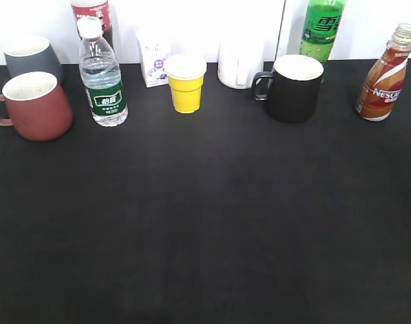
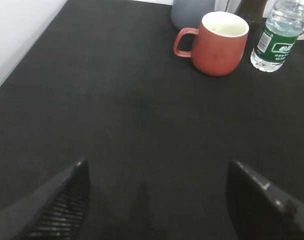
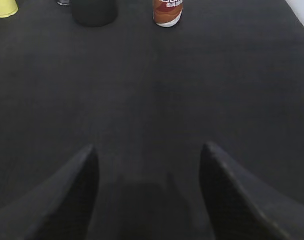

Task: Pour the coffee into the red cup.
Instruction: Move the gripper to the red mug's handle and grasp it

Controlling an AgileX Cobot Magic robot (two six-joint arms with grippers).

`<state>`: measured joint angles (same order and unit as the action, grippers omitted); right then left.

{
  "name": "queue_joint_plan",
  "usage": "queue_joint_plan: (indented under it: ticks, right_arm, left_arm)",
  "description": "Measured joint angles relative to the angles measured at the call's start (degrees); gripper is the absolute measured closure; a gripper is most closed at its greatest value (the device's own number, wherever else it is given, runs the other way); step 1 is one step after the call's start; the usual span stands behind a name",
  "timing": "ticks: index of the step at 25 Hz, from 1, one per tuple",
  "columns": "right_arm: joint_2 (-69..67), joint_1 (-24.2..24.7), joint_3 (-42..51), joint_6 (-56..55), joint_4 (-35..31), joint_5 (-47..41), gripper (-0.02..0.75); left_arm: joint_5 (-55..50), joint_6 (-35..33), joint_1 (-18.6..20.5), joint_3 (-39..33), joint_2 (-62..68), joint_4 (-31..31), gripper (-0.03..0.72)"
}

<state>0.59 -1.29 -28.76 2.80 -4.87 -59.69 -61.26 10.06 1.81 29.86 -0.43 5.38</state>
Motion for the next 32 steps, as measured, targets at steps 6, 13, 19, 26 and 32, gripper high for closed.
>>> queue_joint_plan:
  ticks: [6,13,19,26,32]
  right_arm:
    - [0.0,0.0,0.0,0.0,0.0,0.0,0.24]
    - [0.0,0.0,0.0,0.0,0.0,0.0,0.24]
    - [0.0,0.0,0.0,0.0,0.0,0.0,0.24]
    - [0.0,0.0,0.0,0.0,0.0,0.0,0.24]
    - [0.0,0.0,0.0,0.0,0.0,0.0,0.24]
  left_arm:
    - [0.0,0.0,0.0,0.0,0.0,0.0,0.117]
    - [26.8,0.0,0.0,-1.0,2.9,0.7,0.198]
    - [59.9,0.0,0.0,-14.9,21.7,1.1,0.225]
    - [96.5,0.0,0.0,-15.9,65.3,5.9,0.237]
    - [120.1,-3.9,1.5,-12.1,95.7,2.0,0.238]
